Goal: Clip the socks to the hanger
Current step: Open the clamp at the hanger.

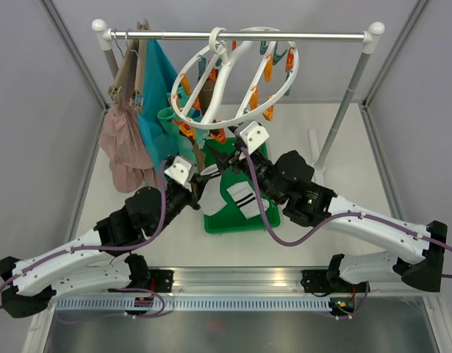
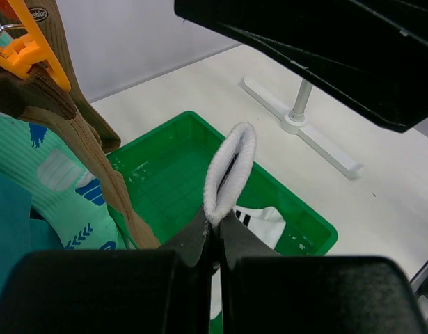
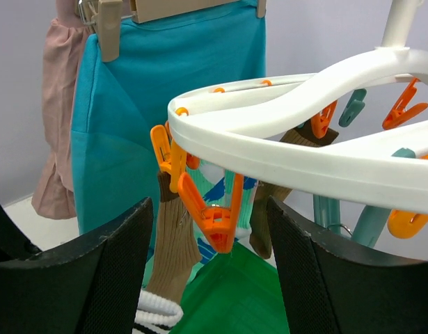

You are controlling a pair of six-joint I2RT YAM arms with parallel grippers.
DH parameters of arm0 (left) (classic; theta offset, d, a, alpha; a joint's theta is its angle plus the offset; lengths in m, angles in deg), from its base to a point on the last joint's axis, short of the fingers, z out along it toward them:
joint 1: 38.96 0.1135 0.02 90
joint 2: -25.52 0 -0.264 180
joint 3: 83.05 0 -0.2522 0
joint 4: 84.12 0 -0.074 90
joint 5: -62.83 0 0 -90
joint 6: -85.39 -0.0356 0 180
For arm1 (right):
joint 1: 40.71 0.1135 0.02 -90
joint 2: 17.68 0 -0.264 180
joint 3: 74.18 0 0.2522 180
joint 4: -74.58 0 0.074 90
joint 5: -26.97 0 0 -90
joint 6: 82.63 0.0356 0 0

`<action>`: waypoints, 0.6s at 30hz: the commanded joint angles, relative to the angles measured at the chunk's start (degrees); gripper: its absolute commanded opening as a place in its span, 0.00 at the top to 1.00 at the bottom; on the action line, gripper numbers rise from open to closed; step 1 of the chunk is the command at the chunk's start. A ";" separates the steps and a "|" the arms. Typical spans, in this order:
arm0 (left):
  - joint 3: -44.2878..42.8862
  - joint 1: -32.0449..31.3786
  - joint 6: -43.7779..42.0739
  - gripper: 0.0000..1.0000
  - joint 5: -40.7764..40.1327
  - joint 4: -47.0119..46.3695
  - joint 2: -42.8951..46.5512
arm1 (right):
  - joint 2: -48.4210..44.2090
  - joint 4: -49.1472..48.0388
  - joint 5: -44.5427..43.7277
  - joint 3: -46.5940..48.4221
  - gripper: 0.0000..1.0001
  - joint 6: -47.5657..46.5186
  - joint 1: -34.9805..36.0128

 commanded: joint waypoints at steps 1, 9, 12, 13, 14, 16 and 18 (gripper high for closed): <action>-2.12 -0.31 -0.43 0.98 -0.18 -0.39 0.40 | 1.06 -3.10 -1.24 3.03 0.27 -1.16 0.26; -2.12 -0.31 -0.52 0.98 -0.01 -0.56 0.22 | 2.65 -3.89 -2.03 4.18 0.28 -0.73 0.17; -2.12 -0.22 -0.52 0.98 -0.01 -0.56 0.22 | 2.65 -3.80 -2.47 4.44 0.35 -0.55 0.08; -2.20 -0.22 -0.52 0.98 0.08 -0.65 0.13 | 2.65 -3.80 -2.56 4.70 0.41 -0.29 0.08; -2.12 -0.22 -0.43 0.98 0.08 -0.65 0.22 | 2.82 -3.19 -2.99 4.88 0.43 -0.20 0.08; -2.12 -0.22 -0.43 0.98 0.17 -0.91 0.22 | 3.09 -1.88 -3.26 5.84 0.59 0.50 0.08; -1.94 -0.31 -0.35 0.98 0.26 -1.44 0.22 | 3.26 -0.91 -3.70 6.28 0.67 1.21 0.08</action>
